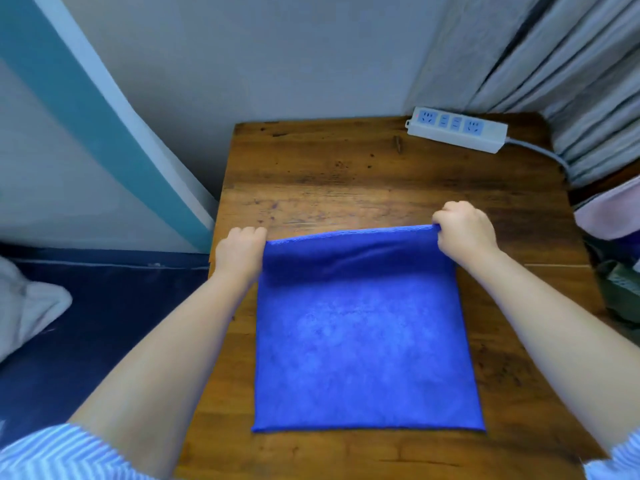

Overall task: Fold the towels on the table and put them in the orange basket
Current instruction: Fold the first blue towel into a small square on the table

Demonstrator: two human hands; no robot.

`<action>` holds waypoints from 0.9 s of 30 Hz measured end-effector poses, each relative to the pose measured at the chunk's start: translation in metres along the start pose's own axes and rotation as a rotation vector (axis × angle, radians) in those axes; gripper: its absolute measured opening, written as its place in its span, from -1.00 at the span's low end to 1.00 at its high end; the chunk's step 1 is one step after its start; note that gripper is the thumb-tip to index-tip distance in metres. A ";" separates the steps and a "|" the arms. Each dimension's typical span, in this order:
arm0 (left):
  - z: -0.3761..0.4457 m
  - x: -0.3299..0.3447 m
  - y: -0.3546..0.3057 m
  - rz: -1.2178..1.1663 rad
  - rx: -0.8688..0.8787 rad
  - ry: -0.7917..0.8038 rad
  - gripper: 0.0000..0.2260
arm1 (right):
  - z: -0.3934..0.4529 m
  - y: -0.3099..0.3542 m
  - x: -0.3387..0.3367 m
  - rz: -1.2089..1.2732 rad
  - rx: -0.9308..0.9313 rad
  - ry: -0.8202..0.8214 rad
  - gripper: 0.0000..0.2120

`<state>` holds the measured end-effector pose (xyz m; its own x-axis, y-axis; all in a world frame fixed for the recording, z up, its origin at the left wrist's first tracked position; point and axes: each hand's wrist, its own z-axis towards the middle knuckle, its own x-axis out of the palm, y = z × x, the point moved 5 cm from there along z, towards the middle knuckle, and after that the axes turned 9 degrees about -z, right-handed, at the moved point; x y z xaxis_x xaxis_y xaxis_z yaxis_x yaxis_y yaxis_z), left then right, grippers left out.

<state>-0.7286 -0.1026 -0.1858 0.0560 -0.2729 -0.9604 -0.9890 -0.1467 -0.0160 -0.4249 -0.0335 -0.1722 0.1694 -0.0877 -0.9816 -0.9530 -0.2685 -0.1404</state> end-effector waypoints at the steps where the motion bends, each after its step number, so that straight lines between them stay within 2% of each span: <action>1: -0.011 0.000 0.002 -0.006 0.021 -0.006 -0.84 | -0.012 0.000 -0.003 0.015 0.005 -0.012 -0.79; 9: -0.094 0.010 -0.001 0.035 0.247 0.066 -0.87 | -0.117 0.000 -0.007 0.046 0.017 -0.039 -0.78; 13: -0.134 0.025 -0.008 0.042 0.346 0.117 -0.94 | -0.168 0.004 0.003 0.053 -0.011 -0.075 -0.84; 15: -0.155 0.036 -0.013 0.067 0.386 0.155 -0.91 | -0.192 0.006 0.005 0.045 -0.028 -0.116 -0.87; 17: -0.170 0.045 -0.014 0.076 0.404 0.174 -0.94 | -0.212 0.007 0.006 0.046 -0.051 -0.169 -0.85; 23: -0.199 0.075 -0.010 0.097 0.398 0.218 -0.92 | -0.240 0.014 0.023 0.003 -0.111 -0.135 -0.75; 27: -0.206 0.088 -0.009 0.107 0.396 0.218 -0.86 | -0.246 0.020 0.031 -0.022 -0.130 -0.137 -0.75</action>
<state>-0.6863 -0.3211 -0.2129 -0.0640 -0.4668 -0.8821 -0.9645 0.2557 -0.0653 -0.3767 -0.2771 -0.1741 0.1457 0.0489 -0.9881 -0.9073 -0.3916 -0.1532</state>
